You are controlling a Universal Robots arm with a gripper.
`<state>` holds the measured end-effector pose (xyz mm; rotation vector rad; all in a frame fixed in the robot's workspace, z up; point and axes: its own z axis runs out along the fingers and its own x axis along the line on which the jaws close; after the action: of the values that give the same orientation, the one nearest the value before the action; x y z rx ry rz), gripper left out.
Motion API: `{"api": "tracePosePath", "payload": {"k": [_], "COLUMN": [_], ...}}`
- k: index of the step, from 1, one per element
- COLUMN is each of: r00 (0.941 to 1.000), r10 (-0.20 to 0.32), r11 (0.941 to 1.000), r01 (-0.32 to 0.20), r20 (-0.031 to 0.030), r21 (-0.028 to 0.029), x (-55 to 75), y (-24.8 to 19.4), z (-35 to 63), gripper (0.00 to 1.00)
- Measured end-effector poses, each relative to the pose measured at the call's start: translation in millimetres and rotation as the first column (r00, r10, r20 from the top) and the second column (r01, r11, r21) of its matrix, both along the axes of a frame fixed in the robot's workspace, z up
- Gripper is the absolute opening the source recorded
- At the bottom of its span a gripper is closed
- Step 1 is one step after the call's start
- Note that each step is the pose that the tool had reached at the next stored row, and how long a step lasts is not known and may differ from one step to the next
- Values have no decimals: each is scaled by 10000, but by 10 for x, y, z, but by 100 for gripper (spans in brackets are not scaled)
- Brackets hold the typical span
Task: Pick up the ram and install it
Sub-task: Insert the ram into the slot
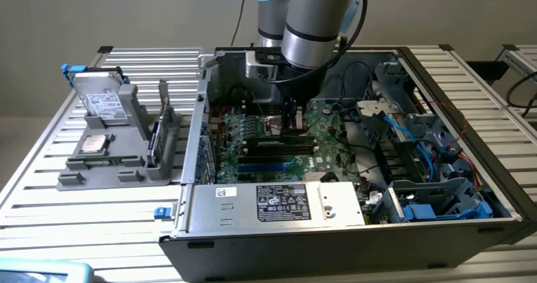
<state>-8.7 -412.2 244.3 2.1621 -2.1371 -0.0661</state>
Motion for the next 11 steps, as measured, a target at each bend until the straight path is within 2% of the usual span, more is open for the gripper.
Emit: {"api": "tracePosePath", "payload": {"k": [2,5,7,11], "r00": [10000,9999,9998,9997], "r10": [0,-2,-6,-105], "r11": [10000,9999,9997,9996], "r01": [0,0,2,100], "r20": [12,120,192,210], "r21": [18,171,241,253], "x": [0,0,0,-11], "y": [0,1,1,1], "z": [0,-1,-6,-29], "gripper": [13,13,13,13]}}
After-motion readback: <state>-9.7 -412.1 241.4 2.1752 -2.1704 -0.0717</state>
